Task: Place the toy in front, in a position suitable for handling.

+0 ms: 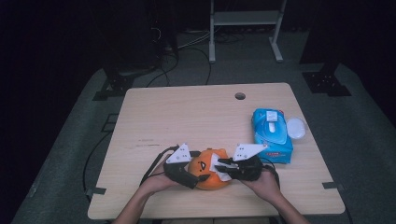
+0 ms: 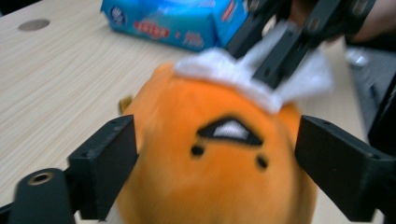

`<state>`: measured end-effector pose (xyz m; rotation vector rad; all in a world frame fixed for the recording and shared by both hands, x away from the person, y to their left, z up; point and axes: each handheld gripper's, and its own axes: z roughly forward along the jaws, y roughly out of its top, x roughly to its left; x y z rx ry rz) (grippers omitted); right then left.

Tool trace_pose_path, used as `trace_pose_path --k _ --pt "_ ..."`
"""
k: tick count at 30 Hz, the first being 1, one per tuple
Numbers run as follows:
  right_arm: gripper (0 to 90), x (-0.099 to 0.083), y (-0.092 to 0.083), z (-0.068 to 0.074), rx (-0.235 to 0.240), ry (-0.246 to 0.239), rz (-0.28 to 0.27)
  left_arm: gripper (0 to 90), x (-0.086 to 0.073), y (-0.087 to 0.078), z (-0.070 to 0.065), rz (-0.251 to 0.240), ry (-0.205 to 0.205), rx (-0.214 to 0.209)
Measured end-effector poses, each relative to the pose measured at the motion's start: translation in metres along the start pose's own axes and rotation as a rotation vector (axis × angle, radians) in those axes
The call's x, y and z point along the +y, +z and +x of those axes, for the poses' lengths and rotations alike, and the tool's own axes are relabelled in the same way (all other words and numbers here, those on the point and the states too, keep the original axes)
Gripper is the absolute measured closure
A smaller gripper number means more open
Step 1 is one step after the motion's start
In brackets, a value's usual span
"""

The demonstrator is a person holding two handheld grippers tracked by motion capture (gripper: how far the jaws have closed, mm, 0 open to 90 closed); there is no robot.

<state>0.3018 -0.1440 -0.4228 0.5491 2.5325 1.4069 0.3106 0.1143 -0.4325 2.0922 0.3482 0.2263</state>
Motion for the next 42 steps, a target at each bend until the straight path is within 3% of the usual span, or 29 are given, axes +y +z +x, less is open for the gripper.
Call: trace_pose_path --k 6,12,21,23,25,26,29,35,42 --pt "77.7 0.000 -0.004 -0.004 0.020 0.012 0.008 26.6 -0.003 0.000 0.005 -0.001 0.010 -0.015" --pt "82.5 -0.005 -0.009 -0.009 0.034 0.028 0.008 29.6 -0.007 -0.001 0.011 -0.016 -0.006 -0.027" --pt "83.3 -0.018 -0.020 -0.019 0.028 0.044 0.054 31.5 -0.012 0.000 0.017 -0.044 -0.030 -0.037" --pt "83.4 -0.019 -0.021 -0.018 0.028 0.050 0.059 31.2 -0.012 0.000 0.019 -0.051 -0.048 -0.043" --pt "83.4 -0.019 -0.019 -0.017 0.031 0.050 0.061 26.0 -0.008 -0.002 0.020 -0.048 -0.120 -0.049" --pt "83.4 -0.019 -0.018 -0.017 0.035 0.054 0.061 21.9 -0.006 -0.004 0.020 -0.039 -0.136 -0.052" --pt "83.4 -0.021 -0.016 -0.016 0.042 0.055 0.069 18.3 -0.004 -0.009 0.019 -0.024 -0.141 -0.074" --pt "83.4 -0.020 -0.016 -0.018 0.069 0.083 0.056 31.1 -0.010 -0.011 0.023 -0.013 -0.124 -0.035" --pt "83.3 -0.020 -0.015 -0.018 0.058 0.081 0.052 36.9 -0.016 -0.003 0.025 -0.040 -0.157 0.016"
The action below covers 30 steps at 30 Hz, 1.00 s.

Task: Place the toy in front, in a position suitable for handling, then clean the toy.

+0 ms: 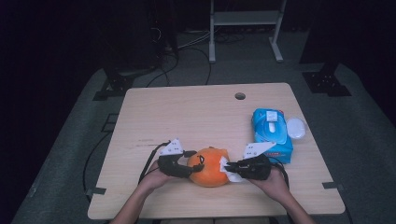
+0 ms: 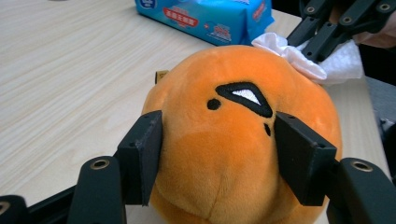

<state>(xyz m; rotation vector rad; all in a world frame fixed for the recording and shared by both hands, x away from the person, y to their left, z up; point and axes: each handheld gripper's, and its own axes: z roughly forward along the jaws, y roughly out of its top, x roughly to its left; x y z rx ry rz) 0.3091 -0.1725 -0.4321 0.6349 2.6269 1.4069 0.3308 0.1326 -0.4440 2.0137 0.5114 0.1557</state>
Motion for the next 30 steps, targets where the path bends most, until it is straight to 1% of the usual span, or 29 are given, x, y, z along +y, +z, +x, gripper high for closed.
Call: trace_pose_path --k 1,2,7,8,9,10,13,16,18,20,23,26,30 --pt "83.3 0.000 0.000 0.000 0.000 0.000 0.000 37.1 0.000 0.000 0.000 0.000 0.000 0.000" --pt "83.3 0.000 0.000 -0.001 -0.007 0.005 -0.001 37.1 0.000 0.002 0.000 -0.005 -0.007 0.014" --pt "83.1 0.004 -0.001 -0.001 -0.024 -0.008 -0.010 37.3 -0.002 0.003 0.004 -0.009 -0.021 0.015" --pt "83.1 0.007 -0.002 0.001 -0.032 -0.017 -0.017 37.3 -0.003 0.004 0.005 -0.012 -0.030 0.018" --pt "83.1 0.009 -0.002 0.002 -0.034 -0.022 -0.021 37.4 -0.003 0.004 0.005 -0.012 -0.030 0.018" --pt "83.1 0.013 -0.003 0.004 -0.033 -0.031 -0.030 37.4 -0.003 0.005 0.006 -0.018 -0.042 0.018" --pt "83.1 0.018 -0.002 0.007 -0.021 -0.041 -0.046 37.3 -0.003 0.006 0.007 -0.019 -0.045 0.020" --pt "83.1 0.027 0.006 0.016 -0.007 -0.070 -0.059 37.3 -0.003 0.007 0.006 -0.021 -0.049 0.024" --pt "83.1 0.031 0.010 0.020 0.000 -0.082 -0.058 37.2 -0.002 0.008 0.006 -0.023 -0.049 0.027" --pt "83.1 0.032 0.014 0.023 -0.015 -0.106 -0.040 37.3 -0.002 0.008 0.006 -0.021 -0.048 0.029" --pt "83.1 0.030 0.014 0.022 -0.022 -0.107 -0.034 37.3 -0.002 0.008 0.005 -0.023 -0.046 0.033" --pt "83.2 0.028 0.011 0.019 -0.042 -0.111 -0.025 37.3 -0.003 0.008 0.006 -0.025 -0.049 0.031" --pt "83.2 0.019 0.004 0.010 -0.064 -0.091 -0.023 37.2 -0.004 0.008 0.009 -0.029 -0.060 0.026"
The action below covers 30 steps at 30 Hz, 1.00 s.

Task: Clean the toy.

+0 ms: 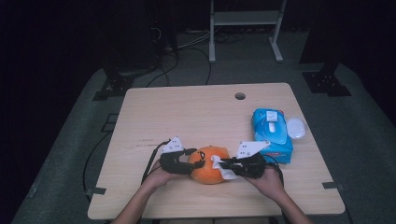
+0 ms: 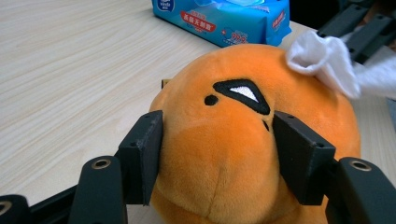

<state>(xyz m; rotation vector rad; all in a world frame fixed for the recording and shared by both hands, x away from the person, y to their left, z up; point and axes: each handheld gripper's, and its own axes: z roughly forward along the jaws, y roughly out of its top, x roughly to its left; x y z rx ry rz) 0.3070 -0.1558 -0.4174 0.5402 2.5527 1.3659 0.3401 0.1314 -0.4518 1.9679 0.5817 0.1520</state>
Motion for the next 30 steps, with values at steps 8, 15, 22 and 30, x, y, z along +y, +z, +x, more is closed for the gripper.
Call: trace_pose_path --k 8,15,22,30 --pt "83.2 -0.004 -0.008 -0.004 -0.048 0.013 0.001 37.0 0.000 0.002 0.001 -0.003 -0.016 0.020" --pt "83.2 0.013 0.011 0.019 0.004 -0.066 0.008 36.8 0.000 0.002 0.000 -0.003 -0.020 0.028" --pt "83.3 -0.008 -0.007 -0.003 -0.031 0.003 0.009 36.6 0.000 0.001 0.001 -0.006 -0.028 0.019" --pt "83.1 0.001 -0.005 0.011 -0.018 -0.026 -0.002 36.4 0.000 0.002 -0.001 -0.003 -0.035 0.025"
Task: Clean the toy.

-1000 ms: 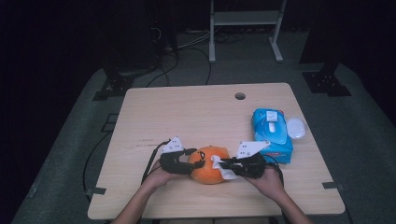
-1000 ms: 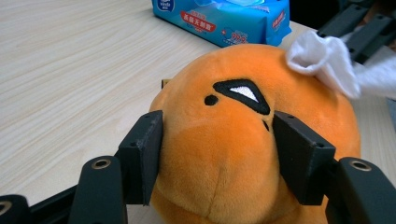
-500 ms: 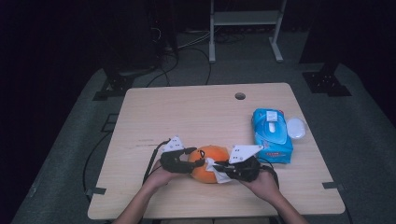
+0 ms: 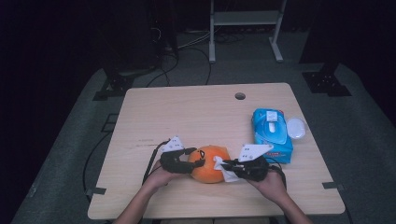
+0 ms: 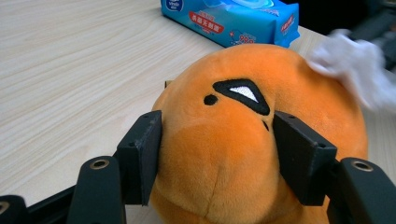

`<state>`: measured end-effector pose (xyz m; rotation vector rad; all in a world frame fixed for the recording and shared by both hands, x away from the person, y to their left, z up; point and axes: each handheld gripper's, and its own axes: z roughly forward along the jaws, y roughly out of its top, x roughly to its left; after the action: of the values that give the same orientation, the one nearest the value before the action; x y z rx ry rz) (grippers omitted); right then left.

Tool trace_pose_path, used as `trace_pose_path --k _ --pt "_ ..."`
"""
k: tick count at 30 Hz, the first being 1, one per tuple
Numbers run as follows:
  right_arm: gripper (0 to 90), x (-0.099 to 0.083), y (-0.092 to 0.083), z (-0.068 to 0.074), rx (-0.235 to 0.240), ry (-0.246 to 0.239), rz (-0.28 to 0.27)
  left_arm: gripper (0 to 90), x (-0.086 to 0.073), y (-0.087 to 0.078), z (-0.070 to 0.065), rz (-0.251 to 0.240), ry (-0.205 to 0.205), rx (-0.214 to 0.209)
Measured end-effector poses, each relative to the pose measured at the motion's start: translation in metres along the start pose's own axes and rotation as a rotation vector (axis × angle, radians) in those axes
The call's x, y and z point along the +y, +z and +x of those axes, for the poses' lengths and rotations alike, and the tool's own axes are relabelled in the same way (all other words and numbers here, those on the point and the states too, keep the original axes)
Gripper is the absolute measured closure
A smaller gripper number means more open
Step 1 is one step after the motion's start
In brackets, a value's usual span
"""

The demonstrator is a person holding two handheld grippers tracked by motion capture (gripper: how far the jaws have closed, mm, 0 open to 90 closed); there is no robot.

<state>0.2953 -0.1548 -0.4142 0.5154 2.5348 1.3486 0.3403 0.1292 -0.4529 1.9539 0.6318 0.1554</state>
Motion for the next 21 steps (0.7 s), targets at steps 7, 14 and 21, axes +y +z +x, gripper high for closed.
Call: trace_pose_path --k 7,14,21 --pt "83.2 0.008 0.013 0.011 0.035 -0.046 0.016 36.3 0.000 0.000 -0.001 0.004 0.007 0.001" --pt "83.2 -0.008 0.000 -0.012 0.005 0.030 -0.001 36.1 -0.001 -0.002 0.000 0.003 0.004 -0.016" --pt "83.1 -0.013 -0.004 -0.016 -0.005 0.060 0.003 35.4 0.001 -0.001 -0.004 0.006 0.014 -0.011"
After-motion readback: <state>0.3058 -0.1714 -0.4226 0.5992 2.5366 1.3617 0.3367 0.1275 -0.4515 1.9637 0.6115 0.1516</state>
